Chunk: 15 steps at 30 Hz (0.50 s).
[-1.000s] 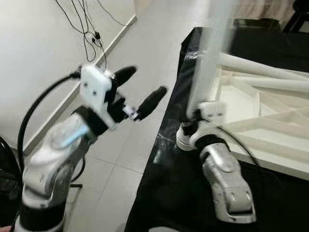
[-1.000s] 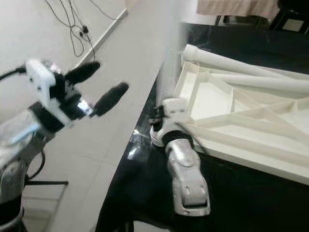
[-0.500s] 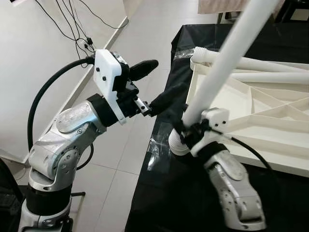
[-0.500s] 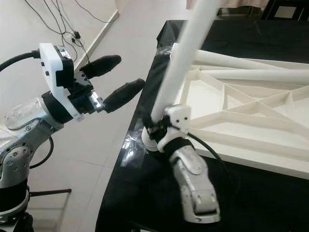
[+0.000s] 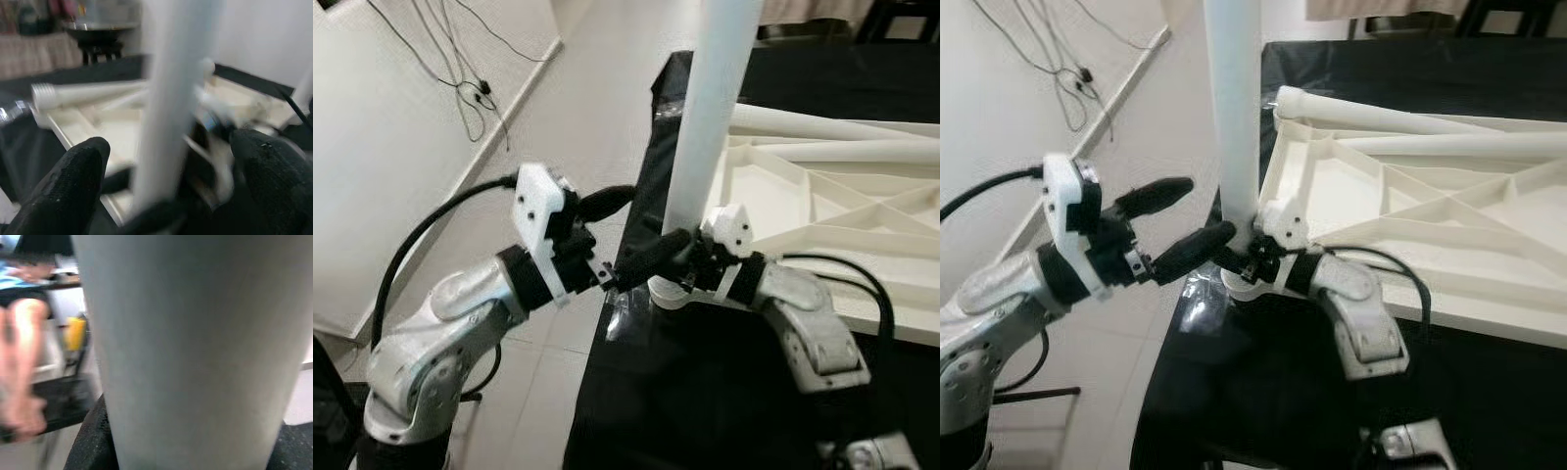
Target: Building children table
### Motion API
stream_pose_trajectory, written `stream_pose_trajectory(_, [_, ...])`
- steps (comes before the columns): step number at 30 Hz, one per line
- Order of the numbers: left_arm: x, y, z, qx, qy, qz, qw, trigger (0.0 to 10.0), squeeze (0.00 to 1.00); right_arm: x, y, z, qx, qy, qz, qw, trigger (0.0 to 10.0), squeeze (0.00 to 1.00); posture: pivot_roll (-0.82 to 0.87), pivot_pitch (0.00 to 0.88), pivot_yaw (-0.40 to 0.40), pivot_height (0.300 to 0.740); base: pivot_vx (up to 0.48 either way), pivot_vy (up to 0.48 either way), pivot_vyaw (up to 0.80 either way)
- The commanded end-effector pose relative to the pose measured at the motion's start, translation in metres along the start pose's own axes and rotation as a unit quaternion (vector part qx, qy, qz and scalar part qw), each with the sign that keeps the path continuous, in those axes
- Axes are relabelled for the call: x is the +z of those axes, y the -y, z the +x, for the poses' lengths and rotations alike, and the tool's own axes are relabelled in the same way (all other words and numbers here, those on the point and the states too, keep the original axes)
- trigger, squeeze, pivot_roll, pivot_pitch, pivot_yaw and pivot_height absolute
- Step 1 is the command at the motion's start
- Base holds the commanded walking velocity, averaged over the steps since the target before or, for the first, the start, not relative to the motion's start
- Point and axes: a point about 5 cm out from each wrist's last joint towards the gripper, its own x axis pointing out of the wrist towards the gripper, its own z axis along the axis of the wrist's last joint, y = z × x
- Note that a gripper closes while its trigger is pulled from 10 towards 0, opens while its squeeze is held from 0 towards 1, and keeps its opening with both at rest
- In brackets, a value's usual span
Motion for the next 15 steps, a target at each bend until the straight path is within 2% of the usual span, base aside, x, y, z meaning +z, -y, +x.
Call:
stream_pose_trajectory(1, [-0.006, 0.008, -0.006, -0.004, -0.018, -0.007, 1.000, 10.0, 0.00, -0.014, -0.006, 0.008, 0.058, -0.019, 0.037, 0.997, 10.0, 0.00, 0.03, 0.282, 0.125, 0.740, 0.000, 0.000, 0.00])
stream_pose_trajectory(4, [-0.018, 0.020, -0.015, 0.004, -0.046, -0.020, 0.999, 10.0, 0.00, -0.005, 0.004, 0.015, 0.109, -0.016, 0.033, 0.993, 10.0, 0.00, 0.05, 0.314, 0.109, 0.740, 0.000, 0.000, 0.00])
stream_pose_trajectory(6, [-0.028, 0.030, -0.024, 0.015, -0.065, -0.034, 0.997, 10.0, 0.00, 0.005, 0.010, 0.022, 0.154, -0.001, 0.049, 0.987, 10.0, 0.00, 0.06, 0.330, 0.104, 0.740, 0.000, 0.000, 0.00])
stream_pose_trajectory(10, [-0.031, 0.035, -0.027, 0.021, -0.073, -0.039, 0.996, 10.0, 0.00, 0.009, 0.013, 0.025, 0.176, 0.006, 0.056, 0.983, 10.0, 0.00, 0.07, 0.347, 0.099, 0.740, 0.000, 0.000, 0.00])
stream_pose_trajectory(11, [-0.032, 0.041, -0.029, 0.024, -0.079, -0.043, 0.996, 10.0, 0.00, 0.012, 0.014, 0.027, 0.199, 0.009, 0.057, 0.978, 10.0, 0.00, 0.09, 0.359, 0.097, 0.740, 0.000, 0.000, 0.00])
stream_pose_trajectory(13, [-0.033, 0.051, -0.035, 0.033, -0.089, -0.050, 0.994, 10.0, 0.00, 0.016, 0.015, 0.031, 0.240, 0.003, 0.038, 0.970, 10.0, 0.00, 0.12, 0.388, 0.101, 0.740, 0.000, 0.000, 0.00])
stream_pose_trajectory(15, [-0.033, 0.055, -0.037, 0.036, -0.091, -0.053, 0.994, 10.0, 0.00, 0.016, 0.014, 0.031, 0.256, -0.002, 0.028, 0.966, 10.0, 0.00, 0.12, 0.394, 0.101, 0.740, 0.000, 0.000, 0.00])
